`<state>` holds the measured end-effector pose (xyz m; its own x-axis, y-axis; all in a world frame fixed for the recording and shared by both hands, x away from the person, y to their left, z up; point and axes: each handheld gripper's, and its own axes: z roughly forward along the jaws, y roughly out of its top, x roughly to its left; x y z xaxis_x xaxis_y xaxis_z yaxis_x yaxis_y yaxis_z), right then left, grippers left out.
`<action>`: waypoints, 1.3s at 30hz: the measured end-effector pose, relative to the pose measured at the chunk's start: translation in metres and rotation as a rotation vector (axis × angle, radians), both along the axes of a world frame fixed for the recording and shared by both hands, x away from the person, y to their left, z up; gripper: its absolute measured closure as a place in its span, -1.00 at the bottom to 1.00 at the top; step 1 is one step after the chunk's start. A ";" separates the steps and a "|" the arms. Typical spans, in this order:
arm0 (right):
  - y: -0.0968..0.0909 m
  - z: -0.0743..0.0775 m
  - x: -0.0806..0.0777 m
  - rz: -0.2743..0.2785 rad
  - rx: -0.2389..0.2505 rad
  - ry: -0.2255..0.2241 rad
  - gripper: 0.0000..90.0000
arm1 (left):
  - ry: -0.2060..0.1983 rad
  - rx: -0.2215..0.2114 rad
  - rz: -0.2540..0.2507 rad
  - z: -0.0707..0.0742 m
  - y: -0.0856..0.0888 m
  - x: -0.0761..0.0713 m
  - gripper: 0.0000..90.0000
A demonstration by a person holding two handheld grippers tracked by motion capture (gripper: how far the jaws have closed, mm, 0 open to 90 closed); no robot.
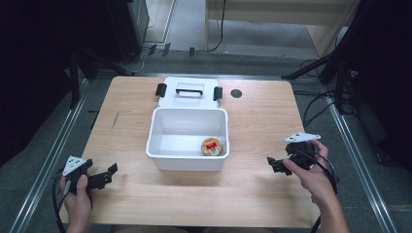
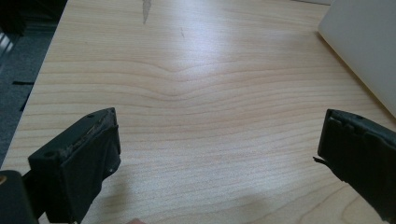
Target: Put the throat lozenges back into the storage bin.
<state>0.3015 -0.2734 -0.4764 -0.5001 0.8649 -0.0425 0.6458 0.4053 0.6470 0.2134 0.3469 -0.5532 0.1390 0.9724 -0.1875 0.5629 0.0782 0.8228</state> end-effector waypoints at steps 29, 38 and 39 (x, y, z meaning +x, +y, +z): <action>-0.074 -0.066 -0.071 -0.244 0.209 -0.184 -1.00 | -0.001 0.001 0.006 0.000 0.000 0.000 -1.00; -0.088 -0.069 -0.087 -0.315 0.294 -0.238 -1.00 | -0.001 0.004 0.006 0.000 -0.001 0.000 -1.00; -0.087 -0.070 -0.086 -0.324 0.292 -0.234 -1.00 | -0.001 0.004 0.005 0.000 -0.001 0.000 -1.00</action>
<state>0.2155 -0.3604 -0.5464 -0.2093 0.9669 0.1460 0.5325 -0.0125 0.8463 0.2134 0.3462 -0.5533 0.1339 0.9739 -0.1833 0.5616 0.0779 0.8237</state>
